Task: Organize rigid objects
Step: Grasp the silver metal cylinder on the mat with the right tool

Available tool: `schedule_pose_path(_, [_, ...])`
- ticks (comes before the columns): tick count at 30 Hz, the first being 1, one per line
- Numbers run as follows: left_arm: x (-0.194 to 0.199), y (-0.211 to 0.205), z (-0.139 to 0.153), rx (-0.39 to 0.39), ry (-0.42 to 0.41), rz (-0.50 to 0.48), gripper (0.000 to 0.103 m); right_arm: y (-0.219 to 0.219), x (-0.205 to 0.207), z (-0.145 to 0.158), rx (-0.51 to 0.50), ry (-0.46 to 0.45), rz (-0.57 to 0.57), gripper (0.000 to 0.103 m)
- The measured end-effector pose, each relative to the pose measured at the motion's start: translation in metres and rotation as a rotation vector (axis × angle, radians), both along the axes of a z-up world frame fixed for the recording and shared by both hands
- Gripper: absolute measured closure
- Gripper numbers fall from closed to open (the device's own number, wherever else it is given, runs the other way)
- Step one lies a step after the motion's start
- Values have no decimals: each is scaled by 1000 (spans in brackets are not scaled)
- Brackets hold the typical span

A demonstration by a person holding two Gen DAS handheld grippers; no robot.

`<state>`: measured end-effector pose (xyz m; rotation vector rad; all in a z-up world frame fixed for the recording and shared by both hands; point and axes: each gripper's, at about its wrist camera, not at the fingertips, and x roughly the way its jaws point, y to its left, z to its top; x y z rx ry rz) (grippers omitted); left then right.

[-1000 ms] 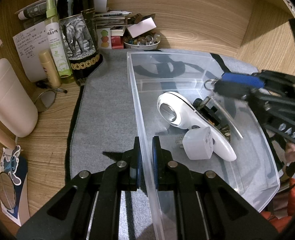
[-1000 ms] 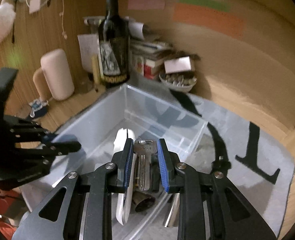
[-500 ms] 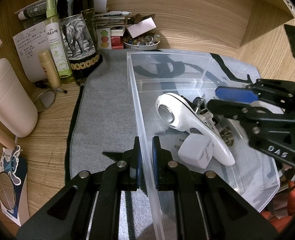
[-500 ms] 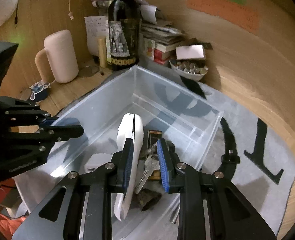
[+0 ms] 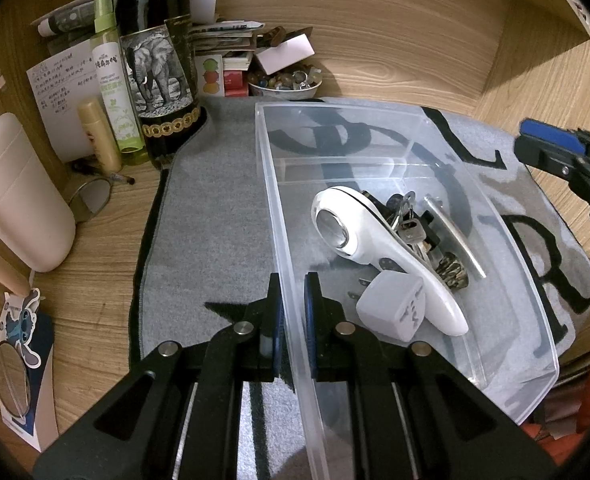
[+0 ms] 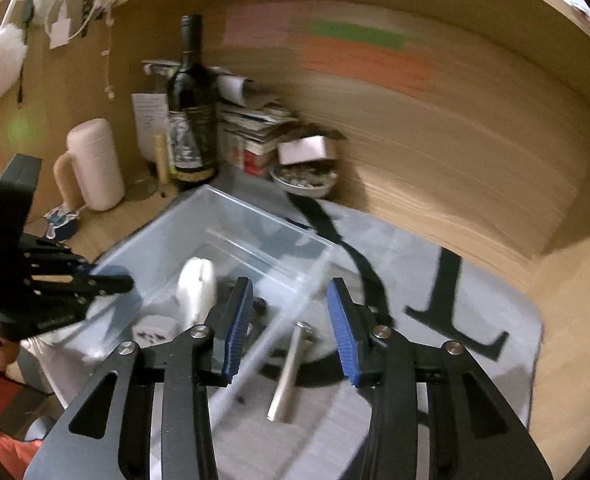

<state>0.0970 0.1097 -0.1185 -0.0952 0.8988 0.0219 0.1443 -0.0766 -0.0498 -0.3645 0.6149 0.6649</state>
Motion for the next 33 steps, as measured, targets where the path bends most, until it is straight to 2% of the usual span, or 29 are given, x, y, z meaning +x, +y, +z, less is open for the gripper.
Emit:
schedule_pose_path(4, [0, 1, 0, 1, 2, 0, 93, -14, 7, -13, -13, 36, -37, 67])
schedule_pose_path(8, [1, 2, -2, 5, 8, 2, 94, -23, 14, -42, -27, 118, -55, 67])
schedule_pose_path(14, [1, 1, -4, 12, 19, 6, 93, -18, 20, -88, -59, 233, -37, 67])
schedule_pose_path(18, [1, 1, -4, 14, 22, 8, 93, -14, 24, -102, -61, 276, -24, 67])
schedule_pose_path(20, [1, 1, -4, 16, 22, 10, 93, -14, 24, -104, -52, 261, -22, 68])
schedule_pose_path(22, [1, 1, -4, 16, 24, 11, 94, -16, 24, -101, -46, 253, -29, 88])
schedule_pose_path(28, [1, 0, -4, 21, 25, 12, 93, -33, 28, -91, -8, 238, -64, 89])
schedule_pose_path(33, [1, 0, -4, 21, 25, 12, 93, -50, 22, -67, 23, 176, -93, 89])
